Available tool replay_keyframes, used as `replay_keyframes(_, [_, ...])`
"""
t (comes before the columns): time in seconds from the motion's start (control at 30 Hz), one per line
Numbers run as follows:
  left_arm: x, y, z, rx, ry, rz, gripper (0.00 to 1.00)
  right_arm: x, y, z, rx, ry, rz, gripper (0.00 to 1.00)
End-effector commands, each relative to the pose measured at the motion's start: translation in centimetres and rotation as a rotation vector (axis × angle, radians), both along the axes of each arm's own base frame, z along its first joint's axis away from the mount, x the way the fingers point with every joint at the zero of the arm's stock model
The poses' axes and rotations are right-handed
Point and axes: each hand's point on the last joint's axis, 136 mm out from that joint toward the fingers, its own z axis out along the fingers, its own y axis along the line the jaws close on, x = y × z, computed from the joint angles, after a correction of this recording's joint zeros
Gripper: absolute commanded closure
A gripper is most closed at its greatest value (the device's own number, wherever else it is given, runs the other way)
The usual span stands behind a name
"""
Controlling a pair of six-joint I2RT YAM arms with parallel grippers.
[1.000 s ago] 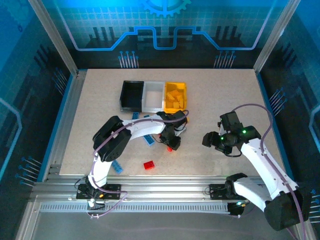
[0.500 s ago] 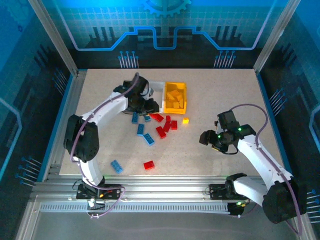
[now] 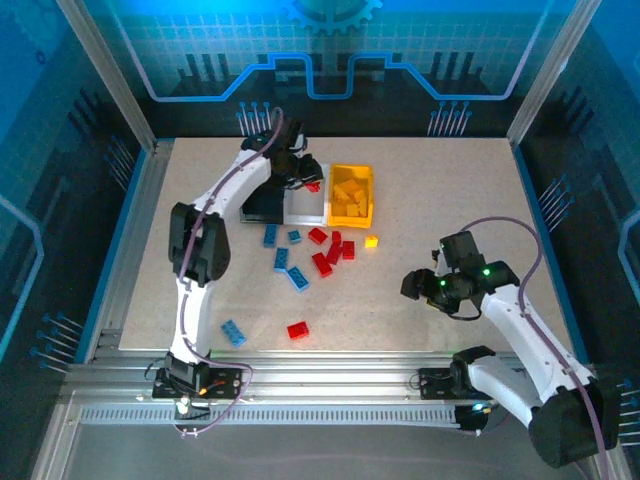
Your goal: Sort the legos into containers by color
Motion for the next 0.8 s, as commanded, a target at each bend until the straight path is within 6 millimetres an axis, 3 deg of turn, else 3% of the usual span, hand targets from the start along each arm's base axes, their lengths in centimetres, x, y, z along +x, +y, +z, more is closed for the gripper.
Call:
replay_keyframes(0.0, [0.7, 0.9, -0.7, 0.059, 0.031, 0.025, 0.77, -1.6, -0.7, -0.5, -0.016, 0.036, -0.004, 0.32])
replay_keyframes(0.17, [1.6, 1.1, -1.9, 0.111, 0.036, -0.004, 0.76, -1.9, -0.8, -0.8, -0.020, 0.046, -0.001, 0.32])
replay_keyframes(0.5, [1.5, 1.4, -4.4, 0.126, 0.079, -0.006, 0.68, -0.9, -0.6, -0.7, -0.032, 0.064, 0.021, 0.32])
replay_keyframes(0.63, [1.5, 1.4, -3.9, 0.123, 0.068, -0.010, 0.57, -0.6, -0.6, -0.3, -0.036, 0.068, 0.026, 0.32])
replay_keyframes(0.77, [1.0, 1.3, -2.3, 0.112, 0.043, -0.016, 0.46, -0.2, -0.5, 0.1, -0.039, 0.060, 0.034, 0.32])
